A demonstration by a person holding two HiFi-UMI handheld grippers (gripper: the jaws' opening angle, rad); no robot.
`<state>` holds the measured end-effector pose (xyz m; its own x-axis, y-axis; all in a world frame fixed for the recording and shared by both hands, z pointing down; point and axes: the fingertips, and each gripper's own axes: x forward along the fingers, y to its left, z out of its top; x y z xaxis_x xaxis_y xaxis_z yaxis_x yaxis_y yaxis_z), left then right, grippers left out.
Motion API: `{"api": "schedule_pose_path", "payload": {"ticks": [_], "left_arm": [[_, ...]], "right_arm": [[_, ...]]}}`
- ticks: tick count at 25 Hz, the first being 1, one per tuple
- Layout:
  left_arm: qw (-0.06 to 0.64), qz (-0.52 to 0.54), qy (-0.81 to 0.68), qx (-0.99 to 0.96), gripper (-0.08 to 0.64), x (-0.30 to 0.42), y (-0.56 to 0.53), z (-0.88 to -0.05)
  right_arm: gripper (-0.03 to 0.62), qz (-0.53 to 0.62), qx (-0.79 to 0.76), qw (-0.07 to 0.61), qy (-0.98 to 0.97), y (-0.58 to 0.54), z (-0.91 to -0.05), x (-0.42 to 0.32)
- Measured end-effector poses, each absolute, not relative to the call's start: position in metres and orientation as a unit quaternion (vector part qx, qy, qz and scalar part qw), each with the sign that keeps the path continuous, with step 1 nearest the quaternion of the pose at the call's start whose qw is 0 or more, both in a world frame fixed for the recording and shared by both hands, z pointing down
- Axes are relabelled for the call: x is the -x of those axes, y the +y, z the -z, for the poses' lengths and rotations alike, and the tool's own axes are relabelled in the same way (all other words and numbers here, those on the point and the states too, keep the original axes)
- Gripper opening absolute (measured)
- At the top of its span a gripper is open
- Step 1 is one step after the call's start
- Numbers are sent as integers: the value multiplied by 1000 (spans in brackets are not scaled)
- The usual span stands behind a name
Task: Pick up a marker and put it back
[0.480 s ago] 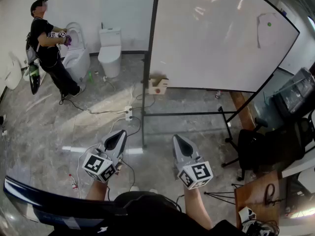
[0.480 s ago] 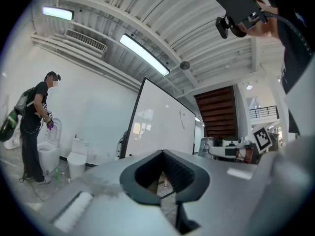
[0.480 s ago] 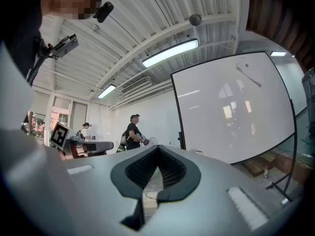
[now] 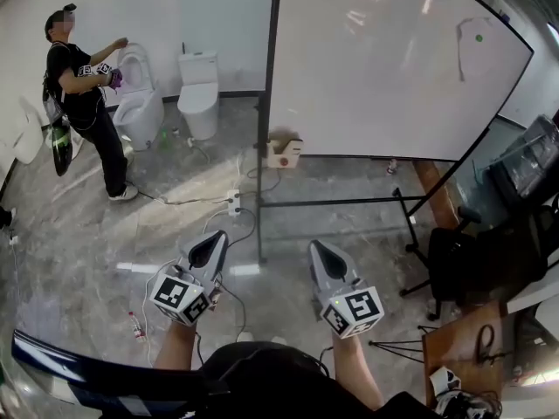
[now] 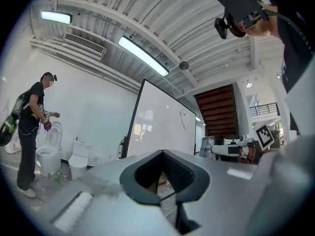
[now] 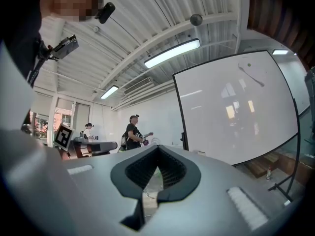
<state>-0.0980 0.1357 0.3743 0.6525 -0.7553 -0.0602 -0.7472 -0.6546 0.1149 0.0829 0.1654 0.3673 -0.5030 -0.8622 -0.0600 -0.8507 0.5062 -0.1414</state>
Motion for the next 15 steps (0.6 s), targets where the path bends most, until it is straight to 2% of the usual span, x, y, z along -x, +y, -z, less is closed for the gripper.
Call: {"api": "schedule_pose_path", "payload": {"ticks": [8,15], "left_arm": [[57,48,-414,-907,6,82,138,-387],[62,39,-439,-896,6,73,135,-401]], "right_arm": [[8,57,473,65,877,169,-373,-93],[8,47,458,38,887,168,-389,-112]]}}
